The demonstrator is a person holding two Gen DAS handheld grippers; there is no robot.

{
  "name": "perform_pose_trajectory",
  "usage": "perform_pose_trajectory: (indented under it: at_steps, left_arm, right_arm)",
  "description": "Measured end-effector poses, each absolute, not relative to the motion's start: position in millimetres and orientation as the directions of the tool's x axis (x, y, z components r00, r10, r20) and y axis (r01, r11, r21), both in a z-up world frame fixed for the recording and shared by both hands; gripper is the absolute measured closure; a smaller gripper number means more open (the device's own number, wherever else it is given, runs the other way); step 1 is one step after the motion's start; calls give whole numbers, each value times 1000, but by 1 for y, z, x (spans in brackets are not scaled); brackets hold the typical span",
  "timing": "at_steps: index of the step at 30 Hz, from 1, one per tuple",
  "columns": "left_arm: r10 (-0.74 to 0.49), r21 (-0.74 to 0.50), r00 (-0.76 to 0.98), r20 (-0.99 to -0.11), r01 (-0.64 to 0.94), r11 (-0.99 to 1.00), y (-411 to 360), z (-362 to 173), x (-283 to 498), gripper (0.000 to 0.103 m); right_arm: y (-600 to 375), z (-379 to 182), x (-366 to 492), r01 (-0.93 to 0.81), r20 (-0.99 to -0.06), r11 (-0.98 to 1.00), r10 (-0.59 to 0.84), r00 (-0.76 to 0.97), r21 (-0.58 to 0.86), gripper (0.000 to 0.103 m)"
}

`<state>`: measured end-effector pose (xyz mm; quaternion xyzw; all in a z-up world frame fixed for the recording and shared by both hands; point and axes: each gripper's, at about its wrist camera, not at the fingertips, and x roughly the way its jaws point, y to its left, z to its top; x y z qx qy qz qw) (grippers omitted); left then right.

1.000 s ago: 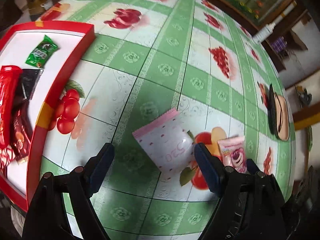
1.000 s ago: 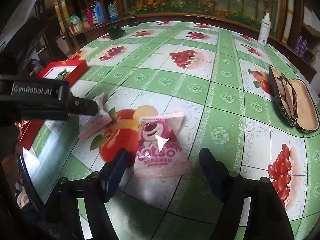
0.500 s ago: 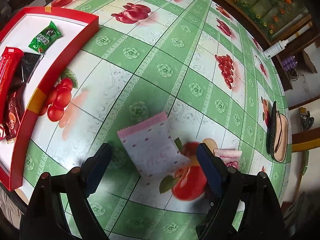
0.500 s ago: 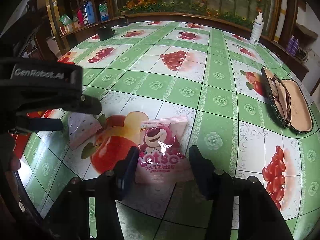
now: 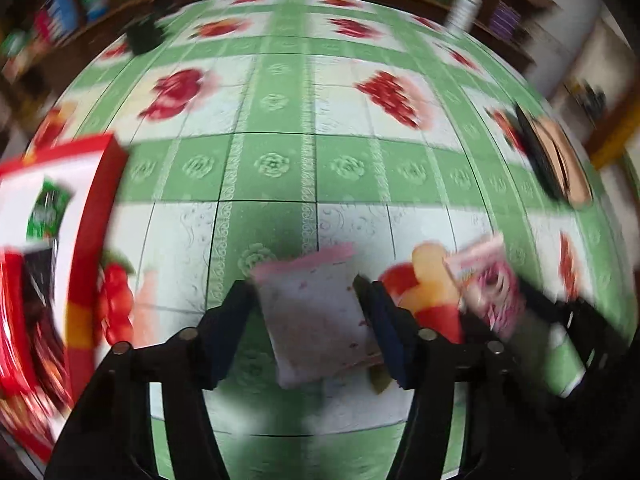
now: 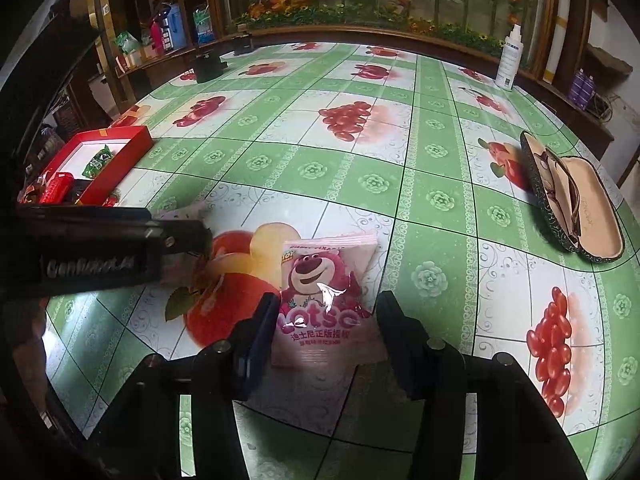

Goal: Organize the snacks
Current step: 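Grasp the white dotted packet with the left gripper, then carry the white dotted packet and Lotso packet over the tray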

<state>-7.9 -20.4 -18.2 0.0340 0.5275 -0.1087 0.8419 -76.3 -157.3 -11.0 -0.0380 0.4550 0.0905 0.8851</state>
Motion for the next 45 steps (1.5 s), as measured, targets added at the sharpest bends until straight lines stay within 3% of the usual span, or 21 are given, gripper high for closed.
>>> perform_pose_trajectory:
  at_steps: [5,8,12,20,28,36,45]
  left_arm:
    - [-175,-52,432,-885,282,958,-5,-17,-15,61]
    - [-237,-118,437,-868,281,952,7,-17,-15,66]
    - [-297,-188,431,-852,278,942,17,-17,-15,67]
    - [-272,-111,552,-788,307,945,34,11,-44,67]
    - [-163,2,690,-705,232,973,83,41,-64,67]
    - [62,124,772,-633,22,992,151,43,-66,67]
    - [149,146,788,-598,-75,986,192,40,-71,66]
  right_arm:
    - [-153,-11,-77,-181,-816,983,115,566,12,52]
    - [-146,-10,-77,-184,-817,983,122,563,20,60]
    - [-139,-9,-78,-173,-816,985,118,565,23,63]
    - [-130,-2,-76,-204,-800,959,278,531,197,66]
    - [-89,20,-73,-292,-717,889,458,526,354,67]
    - [-22,29,-71,-392,-674,847,526,519,359,67]
    - [29,41,-83,-495,-585,785,613,531,373,67]
